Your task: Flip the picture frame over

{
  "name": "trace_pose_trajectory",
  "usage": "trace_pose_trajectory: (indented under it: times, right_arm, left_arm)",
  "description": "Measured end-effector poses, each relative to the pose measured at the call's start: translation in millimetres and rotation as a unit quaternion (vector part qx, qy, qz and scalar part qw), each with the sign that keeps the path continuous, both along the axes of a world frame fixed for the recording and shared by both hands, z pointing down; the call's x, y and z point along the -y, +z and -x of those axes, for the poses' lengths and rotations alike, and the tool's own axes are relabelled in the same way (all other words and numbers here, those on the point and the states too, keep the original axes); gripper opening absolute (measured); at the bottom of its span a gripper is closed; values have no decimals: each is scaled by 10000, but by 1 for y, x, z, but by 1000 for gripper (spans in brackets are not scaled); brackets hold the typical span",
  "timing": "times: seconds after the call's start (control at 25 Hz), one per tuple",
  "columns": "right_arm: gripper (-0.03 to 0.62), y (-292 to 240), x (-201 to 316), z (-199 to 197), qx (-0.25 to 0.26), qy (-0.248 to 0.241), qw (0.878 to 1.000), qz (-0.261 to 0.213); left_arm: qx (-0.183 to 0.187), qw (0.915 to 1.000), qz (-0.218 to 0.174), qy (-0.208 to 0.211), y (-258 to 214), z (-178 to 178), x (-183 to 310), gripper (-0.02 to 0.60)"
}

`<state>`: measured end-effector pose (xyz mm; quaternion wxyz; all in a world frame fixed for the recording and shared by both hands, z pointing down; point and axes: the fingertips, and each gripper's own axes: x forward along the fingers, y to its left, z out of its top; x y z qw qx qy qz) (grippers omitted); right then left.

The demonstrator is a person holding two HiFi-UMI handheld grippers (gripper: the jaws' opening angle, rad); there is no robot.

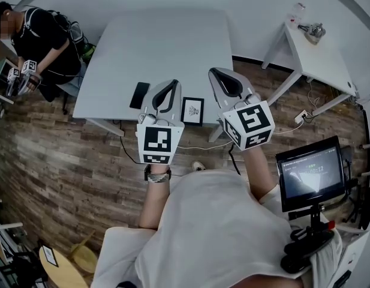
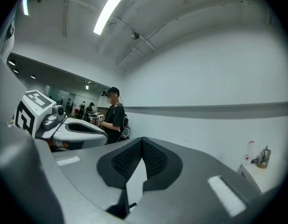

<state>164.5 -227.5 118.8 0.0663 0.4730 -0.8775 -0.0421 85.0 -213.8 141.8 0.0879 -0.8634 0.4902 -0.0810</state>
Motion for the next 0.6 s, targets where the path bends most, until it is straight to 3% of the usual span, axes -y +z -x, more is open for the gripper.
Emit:
trace_pose_trajectory:
  times: [0.6]
  right_arm:
    - [3,2,5,-2,91,71,9999,73]
  left_arm:
    - [69,9999,-27,90,-4,-3,4,3]
